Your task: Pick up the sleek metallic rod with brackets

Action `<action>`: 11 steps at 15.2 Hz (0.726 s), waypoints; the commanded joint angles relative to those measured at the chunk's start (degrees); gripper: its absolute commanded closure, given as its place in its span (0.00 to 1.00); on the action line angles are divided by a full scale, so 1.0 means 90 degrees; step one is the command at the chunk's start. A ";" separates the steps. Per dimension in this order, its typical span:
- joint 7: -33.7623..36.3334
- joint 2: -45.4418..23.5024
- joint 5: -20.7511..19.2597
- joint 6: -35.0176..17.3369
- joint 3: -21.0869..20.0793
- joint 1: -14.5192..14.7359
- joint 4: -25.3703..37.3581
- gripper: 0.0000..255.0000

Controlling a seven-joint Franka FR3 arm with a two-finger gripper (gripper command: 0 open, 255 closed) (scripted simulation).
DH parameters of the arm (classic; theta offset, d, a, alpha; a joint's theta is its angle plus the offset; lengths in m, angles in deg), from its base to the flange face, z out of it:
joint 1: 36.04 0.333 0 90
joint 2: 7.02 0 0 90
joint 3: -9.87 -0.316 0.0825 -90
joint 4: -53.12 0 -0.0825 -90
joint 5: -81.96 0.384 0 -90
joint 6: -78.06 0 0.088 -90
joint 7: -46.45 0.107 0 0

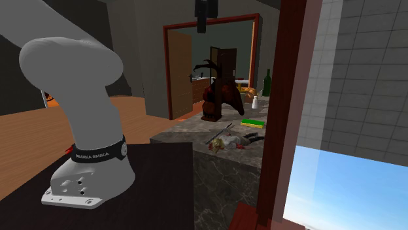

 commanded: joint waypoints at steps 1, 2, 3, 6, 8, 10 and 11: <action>0.0000 0.0000 0.0000 0.0000 0.0000 0.0000 0.0000 0.00; 0.0026 -0.0088 0.0054 -0.0178 -0.0056 0.0056 -0.0101 0.00; 0.0052 -0.0183 0.0108 -0.0358 -0.0113 0.0111 -0.0195 0.00; 0.0124 -0.0513 0.0261 -0.0906 -0.0289 0.0279 -0.0439 0.00; 0.0169 -0.0769 0.0355 -0.1276 -0.0412 0.0388 -0.0569 0.00; 0.0213 -0.1053 0.0443 -0.1649 -0.0539 0.0494 -0.0671 0.00; 0.0235 -0.1205 0.0483 -0.1835 -0.0603 0.0546 -0.0711 0.00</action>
